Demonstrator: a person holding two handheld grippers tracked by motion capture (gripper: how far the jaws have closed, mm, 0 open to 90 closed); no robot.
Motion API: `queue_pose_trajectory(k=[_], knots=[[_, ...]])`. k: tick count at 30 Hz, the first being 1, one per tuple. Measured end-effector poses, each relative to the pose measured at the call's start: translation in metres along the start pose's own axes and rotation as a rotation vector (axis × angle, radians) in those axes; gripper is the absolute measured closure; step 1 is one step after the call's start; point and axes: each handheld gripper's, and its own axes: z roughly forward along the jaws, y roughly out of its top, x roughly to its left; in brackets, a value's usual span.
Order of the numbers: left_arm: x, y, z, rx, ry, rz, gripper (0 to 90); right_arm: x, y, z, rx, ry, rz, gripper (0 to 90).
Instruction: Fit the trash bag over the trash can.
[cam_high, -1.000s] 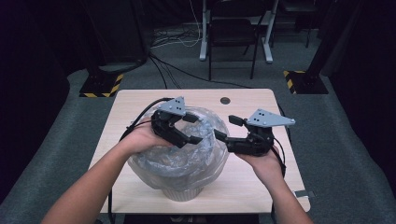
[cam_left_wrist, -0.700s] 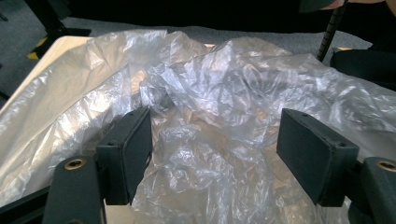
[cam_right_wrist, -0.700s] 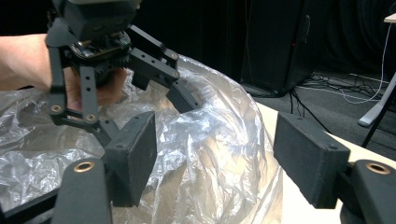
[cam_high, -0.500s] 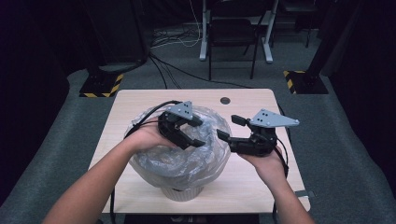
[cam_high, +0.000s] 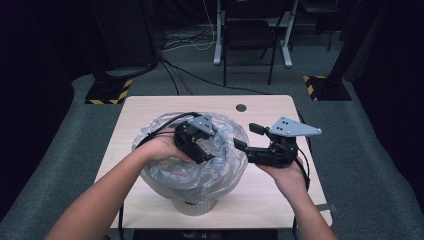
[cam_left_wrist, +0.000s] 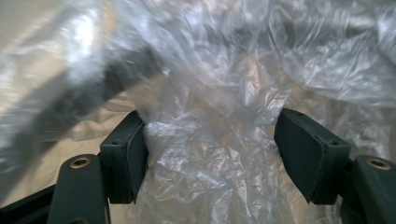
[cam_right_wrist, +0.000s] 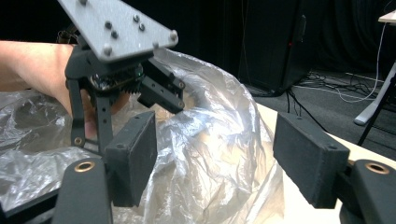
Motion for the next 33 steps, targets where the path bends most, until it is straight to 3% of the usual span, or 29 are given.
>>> queue_pose_trajectory(k=[7, 17, 20, 25, 31, 33], knots=[[0.001, -0.001, 0.011, 0.057, -0.039, 0.011, 29.5, 0.000, 0.000, 0.000, -0.002, -0.002, -0.002, 29.5], [0.002, -0.003, 0.019, 0.114, -0.049, 0.014, 29.2, -0.001, 0.000, -0.001, -0.003, -0.004, 0.001, 29.6], [0.003, -0.005, 0.023, 0.141, -0.070, 0.000, 29.3, -0.001, -0.001, -0.001, -0.003, -0.004, -0.001, 29.6], [0.002, -0.005, 0.026, 0.162, -0.064, 0.010, 29.6, -0.002, -0.001, 0.000, -0.002, -0.010, 0.002, 29.7], [0.001, -0.006, 0.029, 0.179, -0.085, 0.006, 30.0, -0.006, -0.005, 0.004, 0.013, -0.023, -0.002, 35.0], [0.000, -0.006, 0.030, 0.196, -0.080, 0.021, 30.2, -0.008, -0.006, 0.008, 0.021, -0.024, 0.003, 37.4]])
